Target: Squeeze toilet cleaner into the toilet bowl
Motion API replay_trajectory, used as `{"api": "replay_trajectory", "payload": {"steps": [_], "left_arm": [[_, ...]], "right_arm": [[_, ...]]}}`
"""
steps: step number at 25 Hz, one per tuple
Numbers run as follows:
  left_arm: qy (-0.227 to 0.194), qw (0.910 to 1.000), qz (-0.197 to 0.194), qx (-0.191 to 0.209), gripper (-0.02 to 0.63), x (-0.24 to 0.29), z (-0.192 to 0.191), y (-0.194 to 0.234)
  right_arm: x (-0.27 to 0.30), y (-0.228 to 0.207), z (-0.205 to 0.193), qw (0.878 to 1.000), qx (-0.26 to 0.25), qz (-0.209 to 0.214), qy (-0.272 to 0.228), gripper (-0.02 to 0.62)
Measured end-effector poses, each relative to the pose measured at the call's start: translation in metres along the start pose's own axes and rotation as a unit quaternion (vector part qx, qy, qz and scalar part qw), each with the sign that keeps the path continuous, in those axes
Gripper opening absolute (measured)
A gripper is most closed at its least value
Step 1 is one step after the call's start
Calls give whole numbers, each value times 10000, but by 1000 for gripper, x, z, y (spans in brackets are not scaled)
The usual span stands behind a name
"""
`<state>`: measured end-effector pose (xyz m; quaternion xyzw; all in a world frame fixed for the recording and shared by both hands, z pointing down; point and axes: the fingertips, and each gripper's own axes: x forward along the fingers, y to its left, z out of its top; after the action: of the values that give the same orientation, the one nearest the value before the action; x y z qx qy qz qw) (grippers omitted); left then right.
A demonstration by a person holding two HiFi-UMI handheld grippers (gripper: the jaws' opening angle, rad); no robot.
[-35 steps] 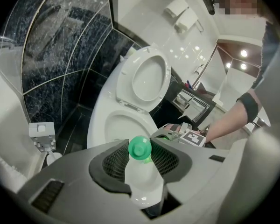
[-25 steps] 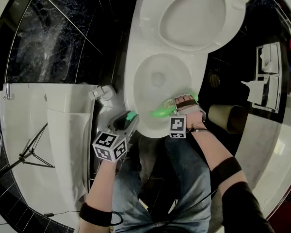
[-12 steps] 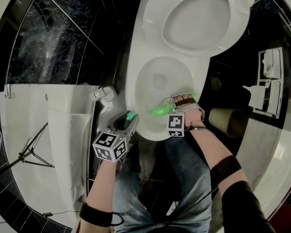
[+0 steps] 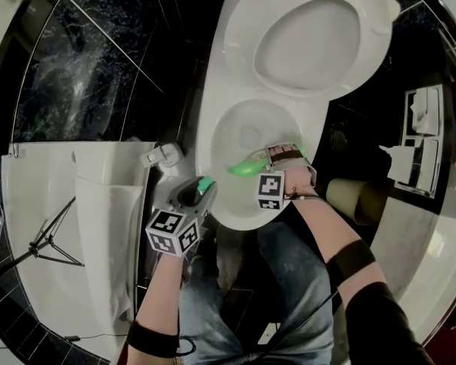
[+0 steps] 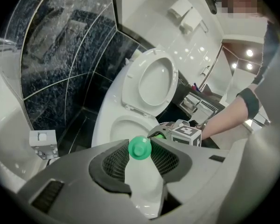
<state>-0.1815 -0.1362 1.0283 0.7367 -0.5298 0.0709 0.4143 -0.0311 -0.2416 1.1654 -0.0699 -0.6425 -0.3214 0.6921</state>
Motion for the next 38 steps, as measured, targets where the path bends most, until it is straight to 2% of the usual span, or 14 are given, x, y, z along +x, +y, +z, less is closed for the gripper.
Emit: {"api": "replay_trajectory", "payload": {"steps": [7, 16, 28, 38], "left_arm": [[-18, 10000, 34, 57, 150, 15, 13, 3], [-41, 9999, 74, 124, 150, 33, 25, 7], [-28, 9999, -48, 153, 150, 56, 32, -3], [38, 9995, -179, 266, 150, 73, 35, -14]], "right_arm": [[8, -35, 6, 9997, 200, -116, -60, 178], [19, -74, -8, 9985, 521, -167, 74, 178], [28, -101, -67, 9891, 1331, -164, 608, 178], [28, -97, -122, 9772, 1909, -103, 919, 178]]}}
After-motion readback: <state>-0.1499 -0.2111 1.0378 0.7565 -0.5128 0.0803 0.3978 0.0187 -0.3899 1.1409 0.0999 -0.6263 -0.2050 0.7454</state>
